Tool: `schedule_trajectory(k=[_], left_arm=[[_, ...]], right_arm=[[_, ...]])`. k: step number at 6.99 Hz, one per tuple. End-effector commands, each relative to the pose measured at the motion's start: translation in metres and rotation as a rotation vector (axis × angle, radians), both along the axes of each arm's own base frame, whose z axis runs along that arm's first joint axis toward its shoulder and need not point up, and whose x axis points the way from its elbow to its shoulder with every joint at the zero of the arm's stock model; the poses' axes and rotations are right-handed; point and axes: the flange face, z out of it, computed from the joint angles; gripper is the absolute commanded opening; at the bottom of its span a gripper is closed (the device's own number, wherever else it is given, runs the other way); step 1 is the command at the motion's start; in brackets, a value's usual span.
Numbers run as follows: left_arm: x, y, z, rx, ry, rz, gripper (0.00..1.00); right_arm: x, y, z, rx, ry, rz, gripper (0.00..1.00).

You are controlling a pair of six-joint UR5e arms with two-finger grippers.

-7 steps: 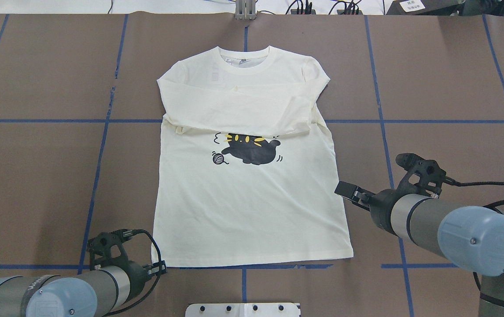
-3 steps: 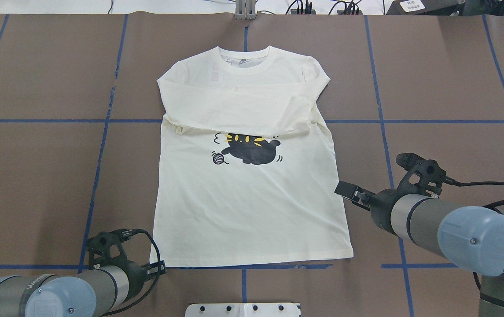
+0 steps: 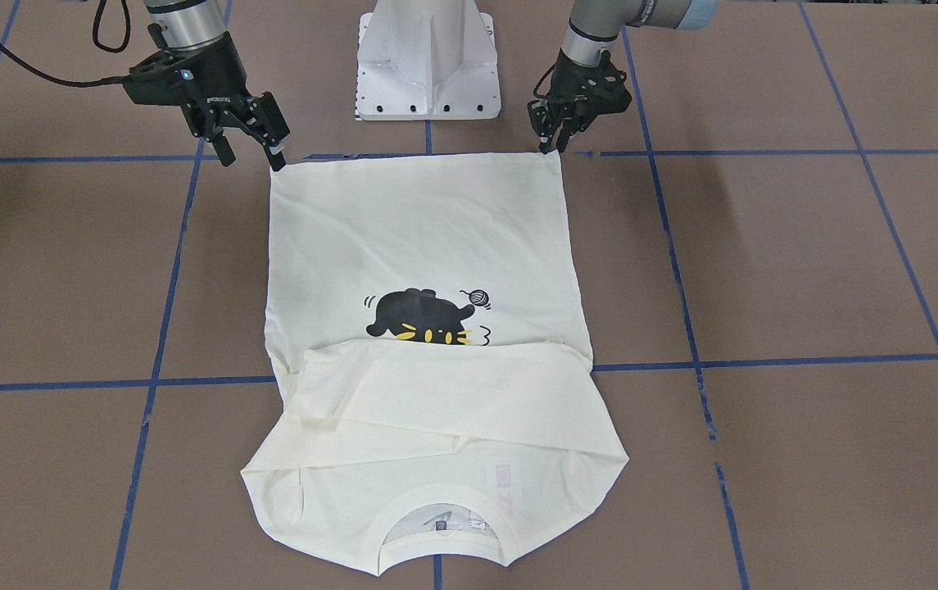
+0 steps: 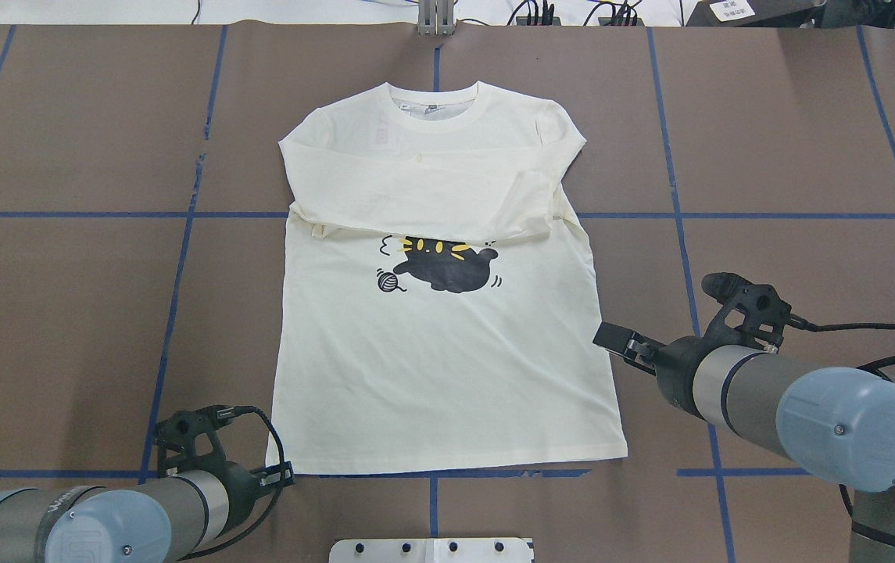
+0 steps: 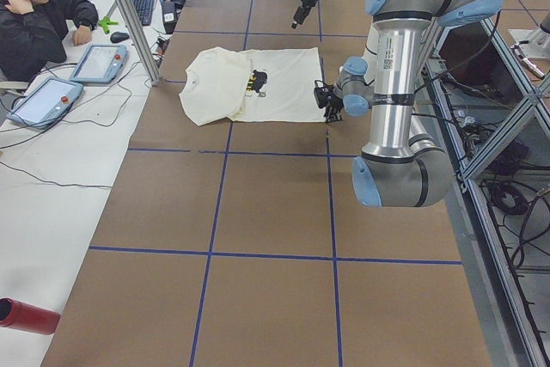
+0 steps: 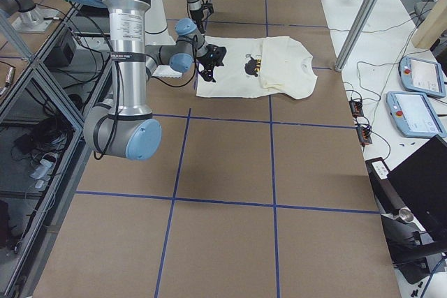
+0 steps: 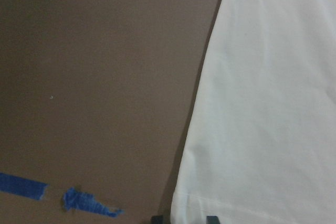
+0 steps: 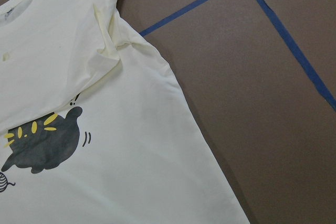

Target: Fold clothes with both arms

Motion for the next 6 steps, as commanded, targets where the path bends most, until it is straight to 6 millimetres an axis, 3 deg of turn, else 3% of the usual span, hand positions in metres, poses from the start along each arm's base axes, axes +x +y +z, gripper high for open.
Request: schedule_trajectory(k=[1, 5, 6], left_arm=[[-0.0006, -0.0028, -0.0007, 0.001, 0.001, -0.006, 0.31], [-0.0018, -0.0096, 0.0009, 0.032, -0.012, 0.005, 0.31], [-0.0015, -0.0096, 0.0001, 0.032, -0.011, 0.005, 0.19]], right_arm=[[-0.0008, 0.0011, -0.0001, 0.000, 0.000, -0.003, 1.00], [-0.0007, 0.0011, -0.0003, 0.001, -0.002, -0.003, 1.00], [-0.0007, 0.0011, -0.0003, 0.001, -0.002, -0.003, 1.00]])
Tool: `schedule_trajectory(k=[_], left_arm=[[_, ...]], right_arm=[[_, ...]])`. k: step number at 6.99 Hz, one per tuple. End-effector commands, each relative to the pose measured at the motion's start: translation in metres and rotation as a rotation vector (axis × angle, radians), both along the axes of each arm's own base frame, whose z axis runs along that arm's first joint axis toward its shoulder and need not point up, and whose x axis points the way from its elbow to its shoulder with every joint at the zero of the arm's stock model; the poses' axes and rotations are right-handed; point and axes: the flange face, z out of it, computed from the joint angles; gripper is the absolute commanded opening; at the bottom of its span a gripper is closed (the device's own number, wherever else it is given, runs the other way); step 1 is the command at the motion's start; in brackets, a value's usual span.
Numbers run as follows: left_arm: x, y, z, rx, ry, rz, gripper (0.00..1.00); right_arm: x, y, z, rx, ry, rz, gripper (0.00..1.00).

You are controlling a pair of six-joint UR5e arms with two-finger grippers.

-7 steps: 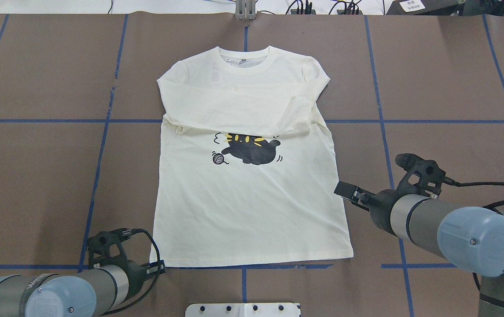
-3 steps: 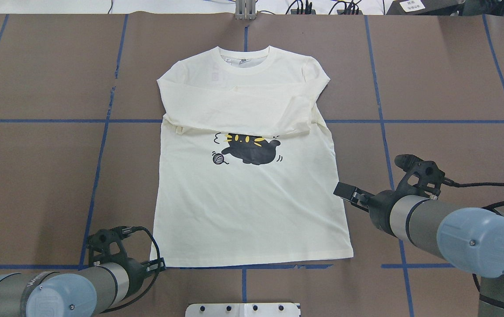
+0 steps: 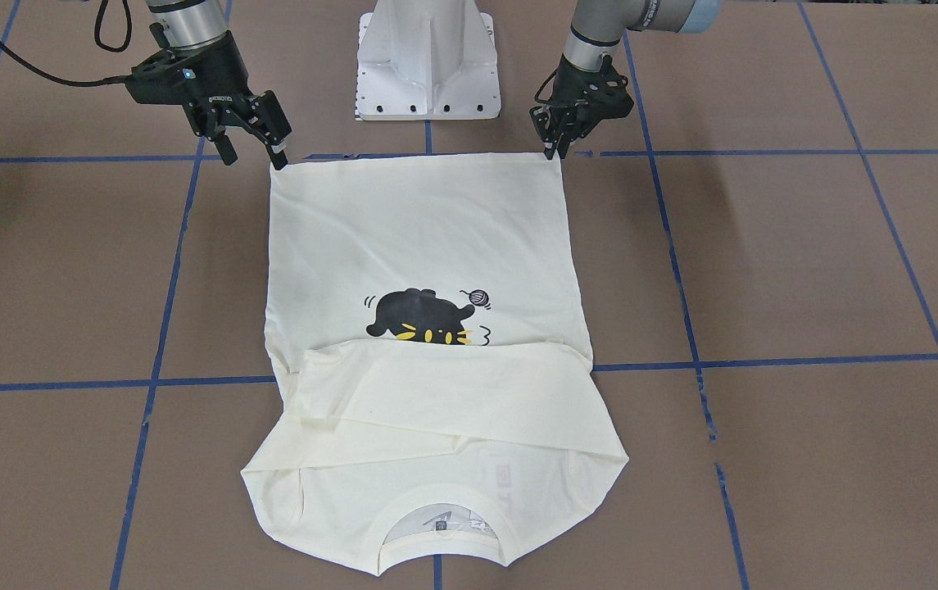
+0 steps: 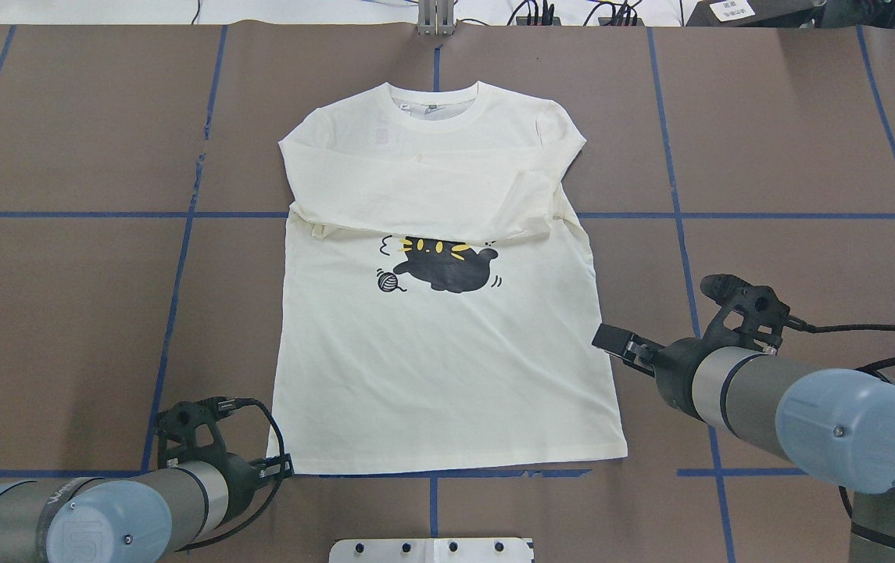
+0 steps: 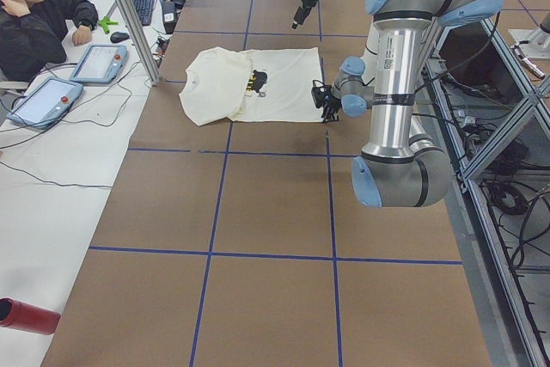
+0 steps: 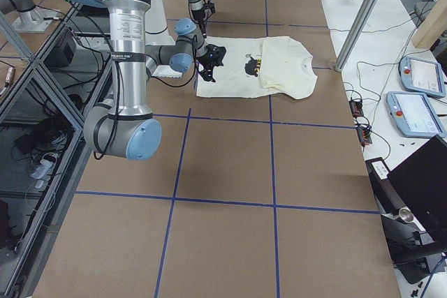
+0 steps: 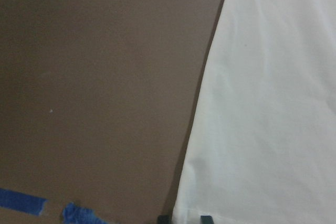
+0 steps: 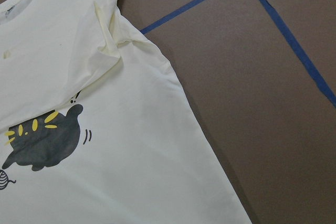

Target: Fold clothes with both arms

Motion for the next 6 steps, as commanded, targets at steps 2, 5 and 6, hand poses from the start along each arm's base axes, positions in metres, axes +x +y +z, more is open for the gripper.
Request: schedule_trajectory(k=[2, 5, 6], left_arm=[[0.000, -0.001, 0.000, 0.003, -0.001, 0.000, 0.00], [-0.005, -0.007, -0.006, 0.005, 0.013, -0.017, 0.00], [-0.015, -0.008, -0.024, 0.008, 0.053, -0.023, 0.00]], right_arm=[[-0.001, 0.000, 0.001, 0.000, 0.001, -0.002, 1.00], [-0.019, 0.025, 0.012, -0.081, 0.026, 0.001, 0.78], [-0.030, 0.041, 0.019, -0.078, 0.075, 0.022, 0.76]])
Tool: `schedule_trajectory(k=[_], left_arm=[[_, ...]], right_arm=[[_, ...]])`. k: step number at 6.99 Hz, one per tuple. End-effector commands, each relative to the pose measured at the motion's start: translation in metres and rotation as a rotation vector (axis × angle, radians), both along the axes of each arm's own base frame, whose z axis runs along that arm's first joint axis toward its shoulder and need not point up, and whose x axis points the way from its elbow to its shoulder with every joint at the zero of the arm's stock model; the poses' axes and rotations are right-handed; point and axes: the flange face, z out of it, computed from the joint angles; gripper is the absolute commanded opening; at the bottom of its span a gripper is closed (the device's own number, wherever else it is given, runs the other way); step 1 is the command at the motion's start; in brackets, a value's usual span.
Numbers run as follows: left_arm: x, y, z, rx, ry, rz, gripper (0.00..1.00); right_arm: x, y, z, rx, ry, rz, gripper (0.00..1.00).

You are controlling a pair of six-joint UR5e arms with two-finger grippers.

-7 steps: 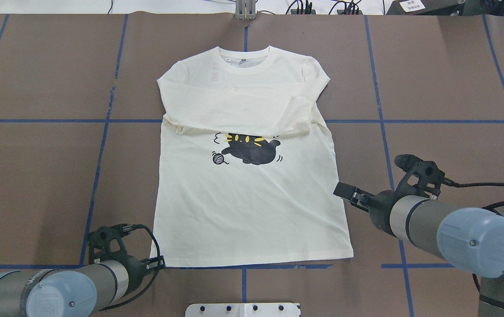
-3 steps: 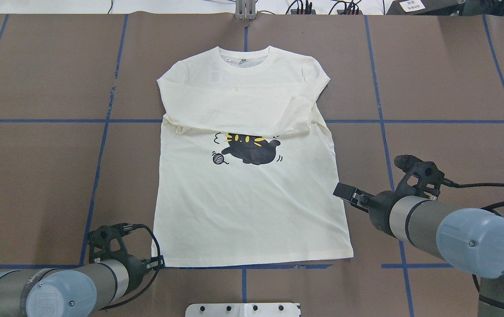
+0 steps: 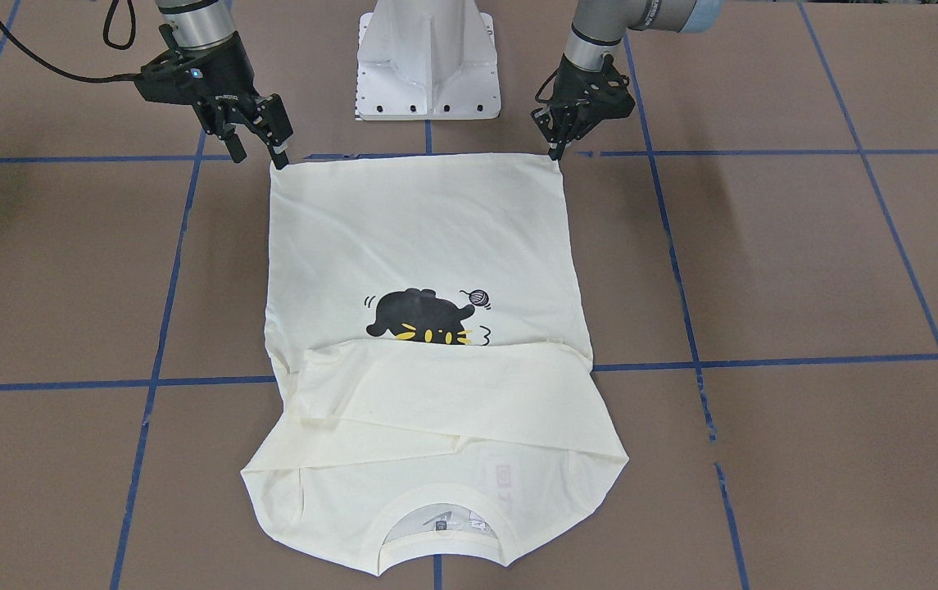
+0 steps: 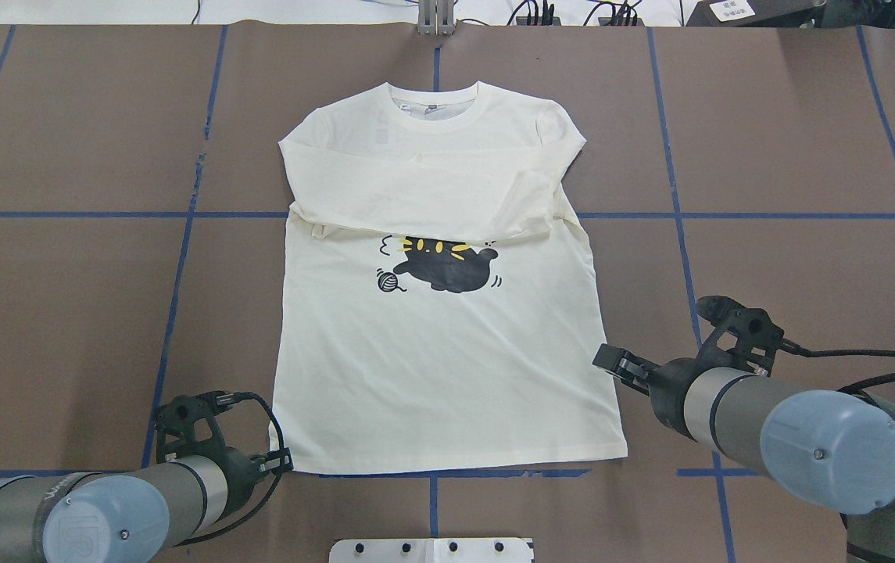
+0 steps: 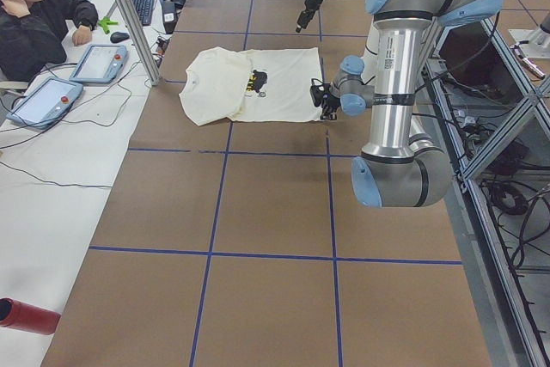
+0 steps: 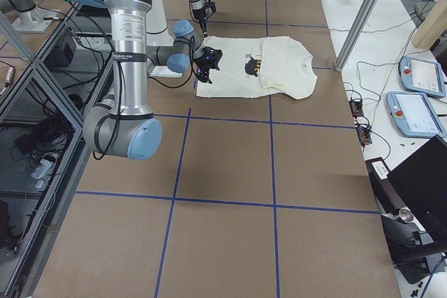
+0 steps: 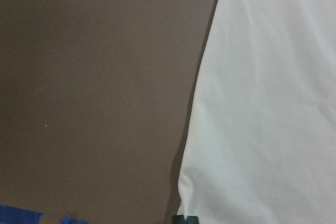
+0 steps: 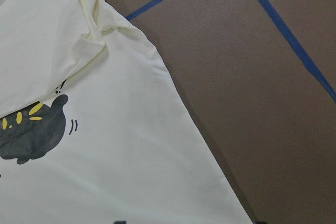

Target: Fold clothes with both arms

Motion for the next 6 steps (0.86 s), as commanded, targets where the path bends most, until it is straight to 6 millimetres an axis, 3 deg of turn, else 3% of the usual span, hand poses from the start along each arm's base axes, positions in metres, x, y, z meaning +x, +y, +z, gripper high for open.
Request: schedule_trajectory(k=[1, 2, 5, 6], left_arm=[[-0.015, -0.007, -0.021, 0.005, 0.047, -0.021, 0.00], [-0.015, -0.009, -0.021, 0.018, 0.046, -0.041, 0.00], [-0.017, -0.012, -0.020, 0.032, 0.041, -0.071, 0.00], [-0.018, -0.012, -0.021, 0.032, 0.044, -0.073, 0.00]], right_arm=[[-0.022, 0.029, 0.014, -0.033, 0.051, 0.012, 0.71], [-0.038, 0.037, 0.030, -0.048, 0.076, 0.008, 0.70], [-0.064, 0.077, 0.049, -0.031, 0.107, -0.006, 0.64], [-0.071, 0.081, 0.058, -0.022, 0.129, -0.006, 0.61]])
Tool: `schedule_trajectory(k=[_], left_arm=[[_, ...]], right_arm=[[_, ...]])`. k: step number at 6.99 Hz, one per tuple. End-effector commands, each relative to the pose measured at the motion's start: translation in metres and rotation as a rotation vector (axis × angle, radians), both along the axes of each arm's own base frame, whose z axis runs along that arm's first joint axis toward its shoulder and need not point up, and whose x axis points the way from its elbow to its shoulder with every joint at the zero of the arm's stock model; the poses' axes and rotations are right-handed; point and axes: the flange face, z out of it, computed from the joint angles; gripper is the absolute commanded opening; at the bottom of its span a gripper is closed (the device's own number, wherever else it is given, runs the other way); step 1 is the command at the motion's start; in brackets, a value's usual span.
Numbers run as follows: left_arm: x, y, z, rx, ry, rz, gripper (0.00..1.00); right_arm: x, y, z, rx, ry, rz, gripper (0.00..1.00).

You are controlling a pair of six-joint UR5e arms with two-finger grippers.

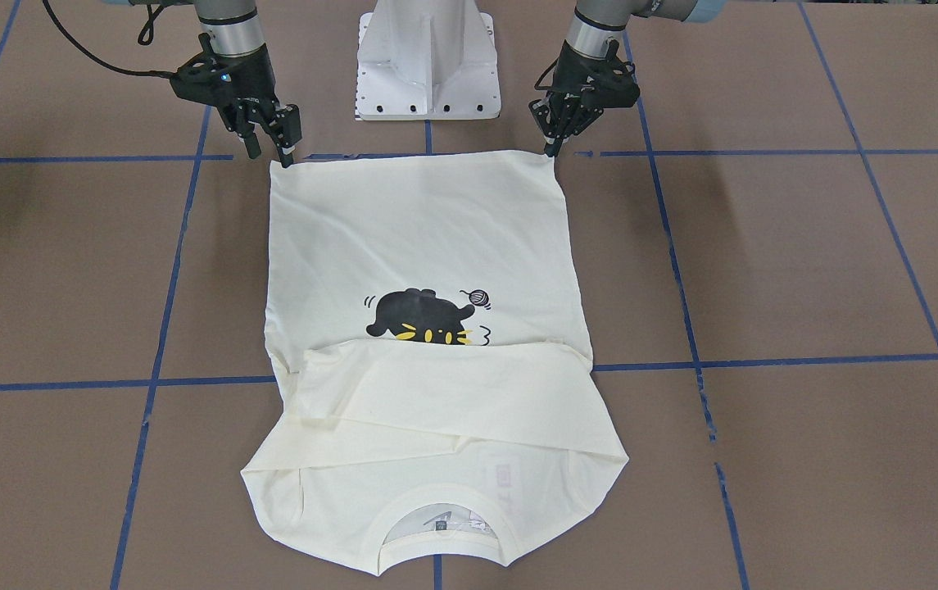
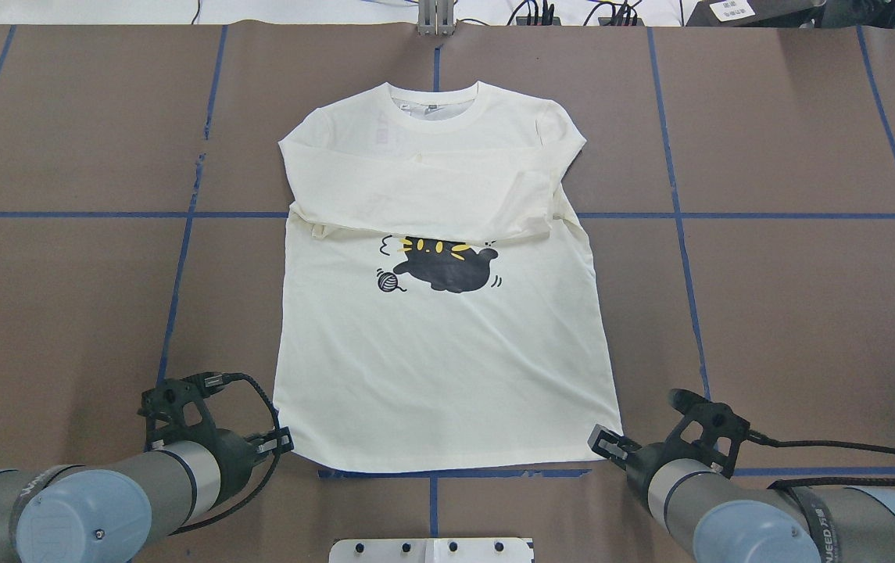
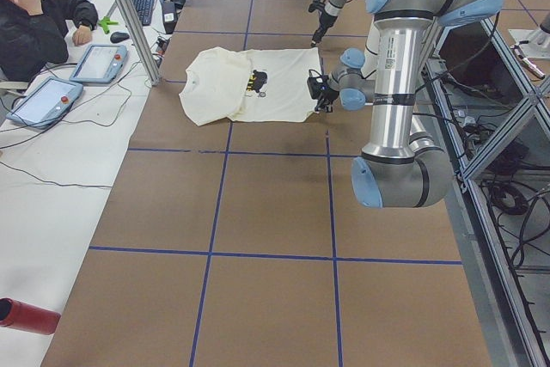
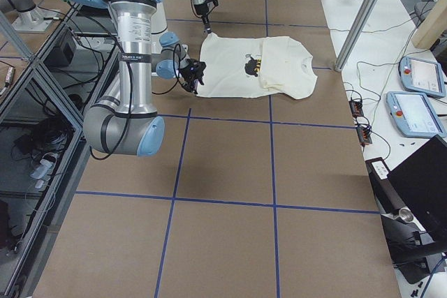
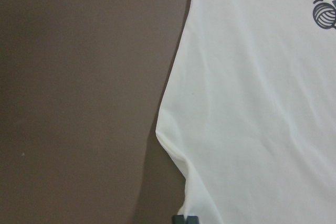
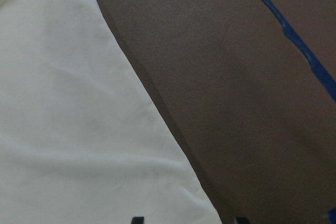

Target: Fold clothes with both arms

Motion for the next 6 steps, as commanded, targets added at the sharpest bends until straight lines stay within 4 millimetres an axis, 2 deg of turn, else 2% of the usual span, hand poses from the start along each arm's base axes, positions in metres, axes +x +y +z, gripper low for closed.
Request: schedule_trajectory(k=[1, 3, 4, 5, 6], left_arm=[[-0.0013, -0.0005, 0.0002, 0.000, 0.000, -0.007, 0.00], [-0.0027, -0.0013, 0.0016, 0.006, -0.004, -0.016, 0.00], [-0.0036, -0.0020, 0.0016, 0.010, -0.004, -0.022, 0.00], [-0.0054, -0.0018, -0.0004, 0.010, 0.000, -0.022, 0.00], [-0.0054, -0.0016, -0.0004, 0.010, 0.001, -0.021, 0.00]], right_arm=[[-0.0107, 0.0079, 0.0153, 0.015, 0.032, 0.002, 0.55], [-0.0130, 0.0081, 0.0188, 0.019, 0.040, 0.003, 0.54], [-0.0141, 0.0081, 0.0166, 0.019, 0.035, 0.003, 0.47], [-0.0141, 0.0081, 0.0166, 0.019, 0.035, 0.003, 0.36], [-0.0144, 0.0083, 0.0159, 0.019, 0.034, 0.001, 0.18]])
